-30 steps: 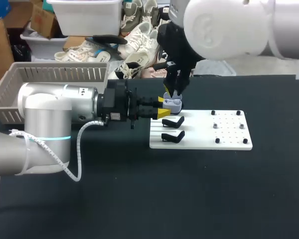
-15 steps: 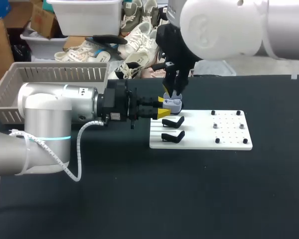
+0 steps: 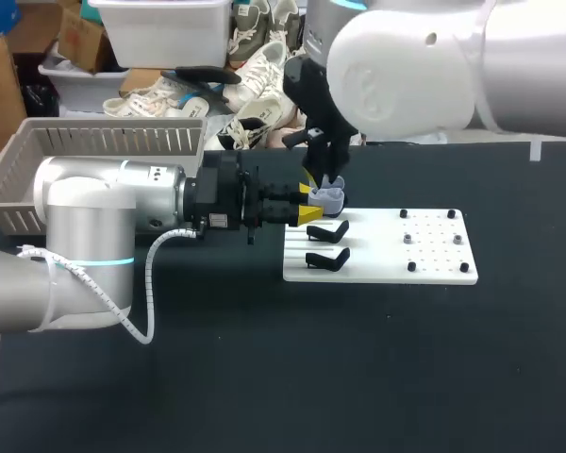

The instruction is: Pick up each earbud case from the left stands, insert the matching earbuds, close the lid, and place the case in the box.

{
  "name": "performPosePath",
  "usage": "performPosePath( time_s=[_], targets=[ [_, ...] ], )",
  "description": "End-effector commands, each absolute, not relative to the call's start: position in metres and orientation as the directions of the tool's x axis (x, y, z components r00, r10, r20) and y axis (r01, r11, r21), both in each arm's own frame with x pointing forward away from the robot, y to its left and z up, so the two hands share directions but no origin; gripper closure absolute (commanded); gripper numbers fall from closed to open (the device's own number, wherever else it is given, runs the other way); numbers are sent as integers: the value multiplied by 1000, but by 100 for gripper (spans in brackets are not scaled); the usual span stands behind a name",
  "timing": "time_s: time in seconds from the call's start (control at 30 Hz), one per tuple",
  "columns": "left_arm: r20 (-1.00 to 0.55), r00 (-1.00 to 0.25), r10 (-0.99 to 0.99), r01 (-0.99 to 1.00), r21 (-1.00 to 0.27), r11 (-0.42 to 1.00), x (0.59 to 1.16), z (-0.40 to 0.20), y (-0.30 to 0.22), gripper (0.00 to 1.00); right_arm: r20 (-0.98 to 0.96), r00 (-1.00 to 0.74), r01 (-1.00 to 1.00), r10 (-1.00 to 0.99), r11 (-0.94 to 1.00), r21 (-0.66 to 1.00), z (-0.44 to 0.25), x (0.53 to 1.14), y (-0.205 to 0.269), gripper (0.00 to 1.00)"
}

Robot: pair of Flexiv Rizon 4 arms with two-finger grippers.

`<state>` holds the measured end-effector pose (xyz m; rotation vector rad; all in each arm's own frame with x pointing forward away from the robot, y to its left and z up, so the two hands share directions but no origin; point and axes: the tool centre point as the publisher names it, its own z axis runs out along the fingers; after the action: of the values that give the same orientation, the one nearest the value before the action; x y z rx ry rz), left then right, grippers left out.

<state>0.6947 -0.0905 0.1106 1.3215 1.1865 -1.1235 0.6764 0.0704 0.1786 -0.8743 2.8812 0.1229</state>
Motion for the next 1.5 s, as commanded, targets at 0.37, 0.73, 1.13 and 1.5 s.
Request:
performPosePath(
  time_s=[0.37, 0.73, 1.13, 1.5],
  targets=[
    [-993, 90, 72, 996, 88, -27, 695, 110, -90, 100, -133, -820, -566, -556, 823, 53, 175, 686, 71, 100],
    [-993, 90, 72, 996, 88, -27, 695, 110, -90, 100, -136, -819, -568, -558, 822, 46, 169, 685, 73, 100],
    [-993, 90, 72, 996, 88, -27, 695, 110, -90, 100, -154, -822, -559, -548, 828, 42, 165, 686, 72, 100],
    [-993, 90, 72, 996, 88, -27, 695, 110, -90, 100, -145, -823, -561, -550, 826, 49, 160, 684, 72, 100]
  ],
)
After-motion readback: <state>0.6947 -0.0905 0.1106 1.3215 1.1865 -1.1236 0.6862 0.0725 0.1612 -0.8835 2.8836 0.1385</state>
